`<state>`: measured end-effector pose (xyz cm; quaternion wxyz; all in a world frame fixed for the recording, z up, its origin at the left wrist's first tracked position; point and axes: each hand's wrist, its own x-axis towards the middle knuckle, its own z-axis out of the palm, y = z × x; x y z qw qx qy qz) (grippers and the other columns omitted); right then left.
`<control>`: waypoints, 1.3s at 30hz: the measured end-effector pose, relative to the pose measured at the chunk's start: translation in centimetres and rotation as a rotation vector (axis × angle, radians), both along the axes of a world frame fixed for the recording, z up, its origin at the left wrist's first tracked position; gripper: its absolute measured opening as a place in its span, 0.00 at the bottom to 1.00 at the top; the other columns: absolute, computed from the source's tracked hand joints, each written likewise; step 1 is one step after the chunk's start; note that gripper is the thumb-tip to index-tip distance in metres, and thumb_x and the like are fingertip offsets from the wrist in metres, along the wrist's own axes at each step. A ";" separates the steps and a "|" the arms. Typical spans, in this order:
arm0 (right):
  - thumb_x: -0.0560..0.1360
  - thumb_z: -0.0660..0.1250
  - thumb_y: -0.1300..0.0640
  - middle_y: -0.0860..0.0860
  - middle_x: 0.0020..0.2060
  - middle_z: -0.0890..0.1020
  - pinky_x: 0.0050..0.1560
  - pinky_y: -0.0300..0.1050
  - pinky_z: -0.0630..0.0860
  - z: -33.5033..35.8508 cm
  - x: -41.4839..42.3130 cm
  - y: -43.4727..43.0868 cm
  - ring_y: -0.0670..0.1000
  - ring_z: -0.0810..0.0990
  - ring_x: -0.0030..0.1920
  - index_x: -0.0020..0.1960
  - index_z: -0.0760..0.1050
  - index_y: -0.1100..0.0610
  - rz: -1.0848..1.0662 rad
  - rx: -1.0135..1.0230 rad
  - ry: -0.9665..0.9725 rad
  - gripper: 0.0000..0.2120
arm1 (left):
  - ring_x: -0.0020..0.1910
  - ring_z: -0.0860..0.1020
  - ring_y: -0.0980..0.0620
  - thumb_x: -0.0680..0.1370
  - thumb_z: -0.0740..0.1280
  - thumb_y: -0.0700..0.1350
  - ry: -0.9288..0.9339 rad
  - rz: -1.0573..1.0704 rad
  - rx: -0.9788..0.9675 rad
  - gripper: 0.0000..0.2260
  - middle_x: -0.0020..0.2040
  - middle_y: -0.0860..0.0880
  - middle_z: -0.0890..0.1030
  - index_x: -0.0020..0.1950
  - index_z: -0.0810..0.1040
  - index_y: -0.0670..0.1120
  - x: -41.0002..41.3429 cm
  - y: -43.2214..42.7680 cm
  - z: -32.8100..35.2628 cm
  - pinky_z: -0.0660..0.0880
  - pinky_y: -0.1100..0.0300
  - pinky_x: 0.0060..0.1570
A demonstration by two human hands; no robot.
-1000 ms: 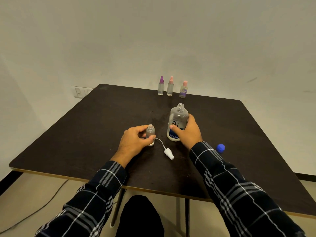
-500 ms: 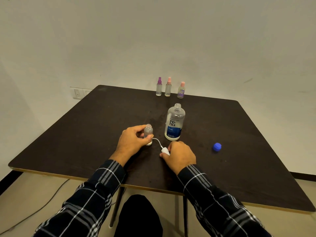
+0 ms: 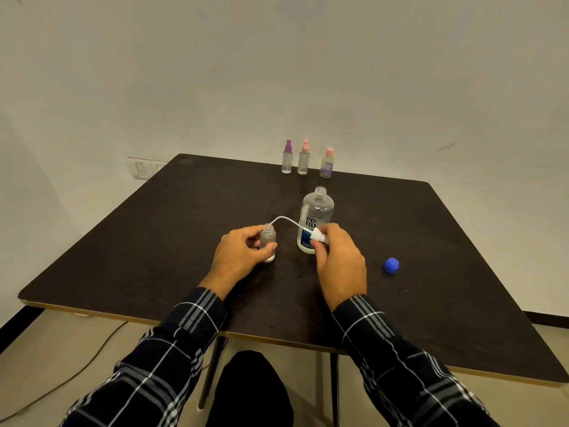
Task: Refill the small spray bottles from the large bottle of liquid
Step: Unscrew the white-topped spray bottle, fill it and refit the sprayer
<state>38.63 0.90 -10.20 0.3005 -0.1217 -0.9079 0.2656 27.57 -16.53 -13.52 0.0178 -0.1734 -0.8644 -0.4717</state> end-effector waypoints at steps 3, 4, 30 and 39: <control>0.79 0.67 0.55 0.49 0.51 0.79 0.44 0.47 0.80 -0.1 -0.3 0.4 0.49 0.79 0.46 0.59 0.75 0.52 0.034 0.079 0.041 0.08 | 0.47 0.83 0.59 0.74 0.77 0.51 -0.007 -0.010 0.029 0.20 0.45 0.58 0.85 0.65 0.82 0.56 0.0 0.0 0.0 0.79 0.62 0.52; 0.79 0.67 0.55 0.49 0.51 0.79 0.42 0.47 0.80 -0.1 -0.4 0.5 0.49 0.79 0.45 0.58 0.75 0.52 0.043 0.116 0.051 0.08 | 0.47 0.83 0.59 0.74 0.77 0.51 -0.007 -0.011 0.032 0.20 0.46 0.59 0.85 0.65 0.82 0.57 0.0 0.0 0.0 0.79 0.62 0.52; 0.79 0.67 0.62 0.52 0.56 0.81 0.62 0.49 0.75 5.1 -7.9 -2.2 0.52 0.79 0.57 0.60 0.77 0.55 0.467 0.136 -0.352 0.11 | 0.45 0.82 0.58 0.75 0.76 0.51 -0.045 -0.054 0.041 0.18 0.43 0.55 0.84 0.64 0.81 0.57 -0.1 -0.2 -0.1 0.78 0.59 0.51; 0.78 0.69 0.55 0.51 0.52 0.83 0.58 0.45 0.77 6.0 -8.1 -2.8 0.50 0.80 0.53 0.59 0.79 0.53 0.402 0.124 -0.446 0.10 | 0.47 0.81 0.60 0.74 0.77 0.49 -0.035 -0.041 0.011 0.20 0.46 0.56 0.84 0.66 0.81 0.54 0.0 -0.2 0.1 0.78 0.62 0.52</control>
